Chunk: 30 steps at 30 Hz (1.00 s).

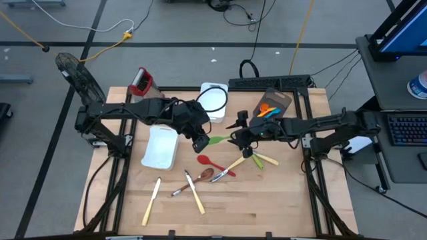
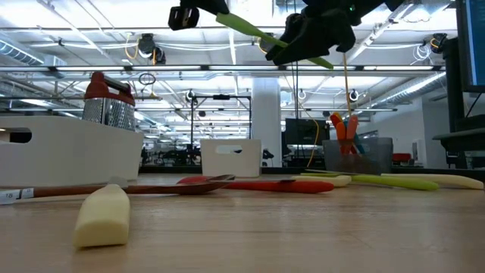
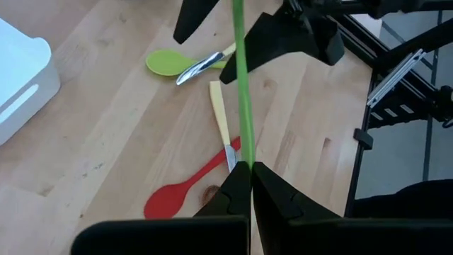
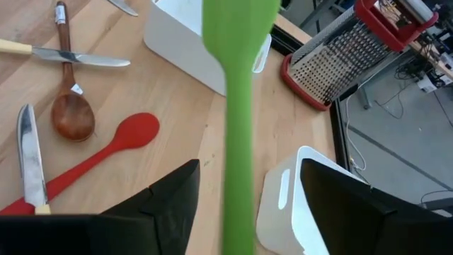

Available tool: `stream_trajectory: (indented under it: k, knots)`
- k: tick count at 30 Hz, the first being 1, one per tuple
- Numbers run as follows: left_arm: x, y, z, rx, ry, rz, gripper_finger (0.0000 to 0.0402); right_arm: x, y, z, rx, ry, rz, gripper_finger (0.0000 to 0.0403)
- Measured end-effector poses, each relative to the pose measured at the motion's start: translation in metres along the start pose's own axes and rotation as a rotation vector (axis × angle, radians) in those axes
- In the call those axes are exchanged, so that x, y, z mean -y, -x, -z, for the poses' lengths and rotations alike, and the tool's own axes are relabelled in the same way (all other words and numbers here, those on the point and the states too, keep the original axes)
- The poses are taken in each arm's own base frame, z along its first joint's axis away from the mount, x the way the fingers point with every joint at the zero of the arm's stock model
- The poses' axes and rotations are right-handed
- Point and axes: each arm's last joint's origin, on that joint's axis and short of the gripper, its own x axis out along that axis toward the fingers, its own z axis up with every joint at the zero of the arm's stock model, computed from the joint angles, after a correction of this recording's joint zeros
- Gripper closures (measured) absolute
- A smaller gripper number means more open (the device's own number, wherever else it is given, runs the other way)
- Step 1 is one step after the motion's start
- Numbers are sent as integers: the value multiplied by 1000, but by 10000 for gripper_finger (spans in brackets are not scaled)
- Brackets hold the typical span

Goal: Pick & Place Kitchen Items
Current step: Put the green spatula into the black bin

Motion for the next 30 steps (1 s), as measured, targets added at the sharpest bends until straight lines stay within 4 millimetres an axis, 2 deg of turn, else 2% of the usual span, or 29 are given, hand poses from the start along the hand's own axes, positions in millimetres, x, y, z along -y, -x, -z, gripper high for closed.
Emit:
stream_trajectory:
  k: [11, 17, 24, 30]
  knots:
    - [0, 0, 0, -3, 7, -4, 402, -1, 0, 2, -22, -15, -12, 296]
    - [-2, -12, -1, -23, 14, -13, 402, -2, 0, 3, -33, -33, -22, 384]
    - [-4, -25, -1, -60, 19, -14, 401, -5, 0, 9, -87, -74, -51, 395]
    - [-8, -25, -4, -40, 25, -37, 393, -6, 1, 11, -111, -119, -54, 399]
